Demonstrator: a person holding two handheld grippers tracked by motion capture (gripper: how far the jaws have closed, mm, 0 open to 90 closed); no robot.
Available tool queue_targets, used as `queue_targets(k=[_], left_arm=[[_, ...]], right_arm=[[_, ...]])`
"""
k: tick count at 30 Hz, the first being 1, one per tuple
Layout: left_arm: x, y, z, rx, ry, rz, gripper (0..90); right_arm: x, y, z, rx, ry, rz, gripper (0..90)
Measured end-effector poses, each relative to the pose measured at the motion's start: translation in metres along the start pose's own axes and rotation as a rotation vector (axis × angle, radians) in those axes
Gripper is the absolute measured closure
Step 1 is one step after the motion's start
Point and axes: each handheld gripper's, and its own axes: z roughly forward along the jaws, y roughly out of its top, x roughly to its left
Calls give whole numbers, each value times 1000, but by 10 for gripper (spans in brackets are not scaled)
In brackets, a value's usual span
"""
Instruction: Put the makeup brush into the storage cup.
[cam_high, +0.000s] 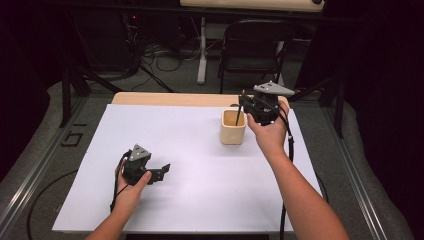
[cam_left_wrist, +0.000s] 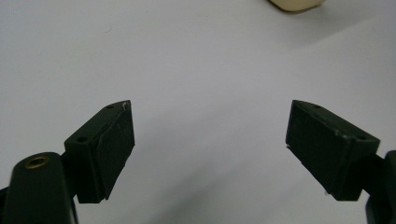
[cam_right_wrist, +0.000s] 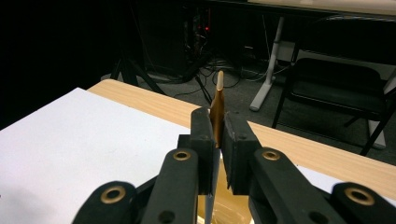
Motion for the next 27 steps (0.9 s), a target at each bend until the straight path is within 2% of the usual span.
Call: queue_targets(k=[27], left_arm=[[0,0,0,2,-3,0,158]], right_arm=[[-3,-5,16,3,-37,-5,838]])
